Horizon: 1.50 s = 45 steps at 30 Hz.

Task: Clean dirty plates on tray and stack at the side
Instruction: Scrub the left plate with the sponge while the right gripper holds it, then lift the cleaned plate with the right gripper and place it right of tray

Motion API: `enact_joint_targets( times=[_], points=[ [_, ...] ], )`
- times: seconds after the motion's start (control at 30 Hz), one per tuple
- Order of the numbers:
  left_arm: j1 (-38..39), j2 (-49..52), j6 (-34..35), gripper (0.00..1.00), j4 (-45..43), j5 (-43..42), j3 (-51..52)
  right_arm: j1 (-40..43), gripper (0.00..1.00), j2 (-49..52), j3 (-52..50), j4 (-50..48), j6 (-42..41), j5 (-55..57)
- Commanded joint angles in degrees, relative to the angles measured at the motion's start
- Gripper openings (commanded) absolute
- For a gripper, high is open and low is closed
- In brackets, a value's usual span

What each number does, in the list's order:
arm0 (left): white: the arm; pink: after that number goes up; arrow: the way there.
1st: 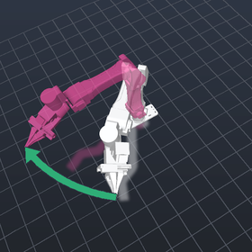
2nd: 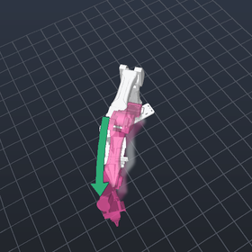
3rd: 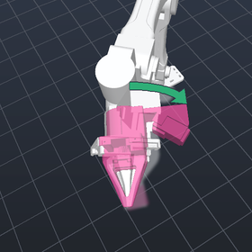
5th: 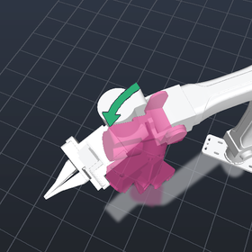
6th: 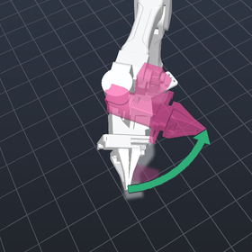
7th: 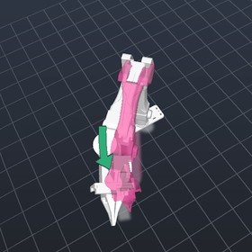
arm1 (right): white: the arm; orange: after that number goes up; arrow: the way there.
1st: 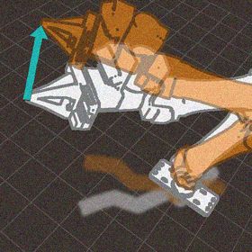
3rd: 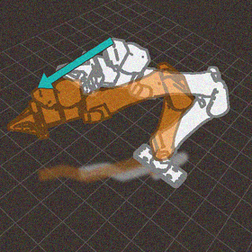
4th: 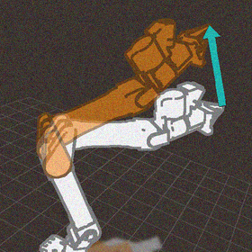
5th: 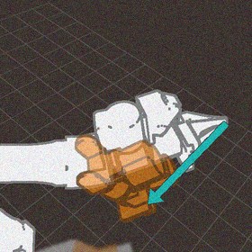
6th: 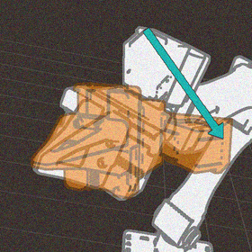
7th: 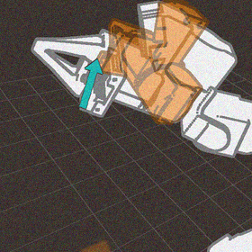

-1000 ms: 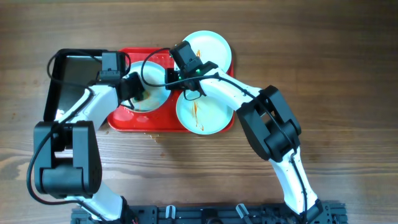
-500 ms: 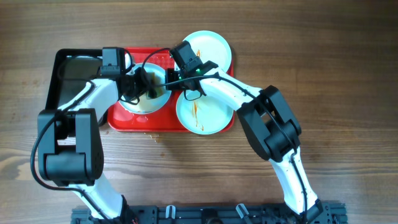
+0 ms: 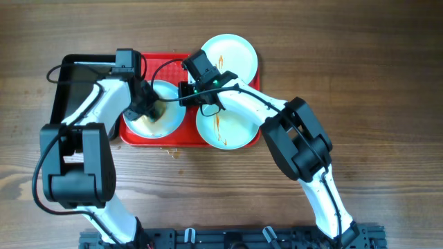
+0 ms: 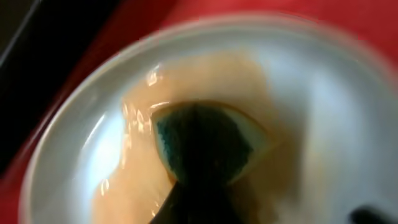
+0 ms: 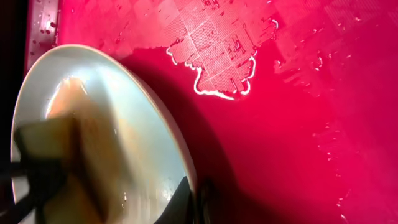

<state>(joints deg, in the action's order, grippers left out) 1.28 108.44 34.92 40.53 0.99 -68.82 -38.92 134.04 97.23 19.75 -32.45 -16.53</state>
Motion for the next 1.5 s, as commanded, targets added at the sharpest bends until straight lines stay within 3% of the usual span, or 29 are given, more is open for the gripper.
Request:
enact_joint_targets(
  times=[0.0,0.13,0.23,0.33,0.4,0.47,0.6,0.73,0.83,0.9,1.0,1.07,1.2,1.3,1.43,1.47],
  points=[
    [-0.76,1.60,-8.11,0.04,6.16,-6.88,-0.22,0.85,0.05,1.84,-0.48,0.63,-0.52,1.81],
    [-0.76,1.62,-18.27,0.04,6.40,-14.95,-0.20,0.85,0.04,1.84,-0.48,0.66,-0.52,1.62],
    [-0.76,1.62,-18.95,0.04,-1.03,-14.40,-0.20,0.85,0.04,1.84,-0.48,0.66,-0.55,1.62],
    [-0.81,1.62,-18.71,0.04,-9.51,-7.26,-0.20,0.85,0.04,1.84,-0.48,0.63,-0.52,1.64],
    [-0.81,1.60,-14.45,0.04,-11.85,3.72,-0.39,0.85,0.05,1.84,-0.48,0.63,-0.52,1.64],
    [-0.81,1.60,-14.32,0.04,-9.25,6.88,-3.10,0.85,0.05,1.84,-0.48,0.61,-0.52,1.64],
    [-0.81,1.38,-14.32,0.04,15.26,5.25,-23.76,0.85,0.05,1.84,-0.48,0.48,-0.48,1.66],
    [-0.83,1.38,-14.34,0.04,28.04,3.15,-34.14,0.85,0.13,1.84,-0.48,-0.66,1.01,1.81],
    [-2.21,1.40,-14.38,0.04,29.83,3.15,-34.32,0.83,0.24,2.01,-0.48,-1.03,0.96,2.80],
    [-4.57,1.40,-14.36,0.04,29.77,3.15,-34.32,0.83,0.24,2.29,-0.48,-0.85,0.96,2.73],
    [-9.22,1.40,-14.34,0.04,29.75,3.15,-34.29,-0.48,0.09,2.51,-0.57,0.26,0.92,3.17],
    [-12.26,1.42,-14.32,0.04,29.77,3.13,-34.27,-2.19,0.05,2.51,-0.59,1.18,0.94,6.43],
    [-14.60,1.42,-14.36,0.04,29.83,0.52,-34.27,-2.56,0.04,1.90,0.20,3.34,0.96,10.54],
    [-14.64,1.42,-14.58,0.04,29.79,0.55,-34.27,-1.18,0.04,-2.71,4.63,8.35,7.58,10.71],
    [-15.67,1.42,-14.56,0.04,29.62,0.55,-34.27,-1.68,0.04,-12.28,6.73,12.50,13.86,24.41],
    [-15.85,1.42,-14.56,0.04,29.62,0.55,-34.27,-2.86,0.04,-14.12,6.73,12.39,16.06,32.72]
  ],
)
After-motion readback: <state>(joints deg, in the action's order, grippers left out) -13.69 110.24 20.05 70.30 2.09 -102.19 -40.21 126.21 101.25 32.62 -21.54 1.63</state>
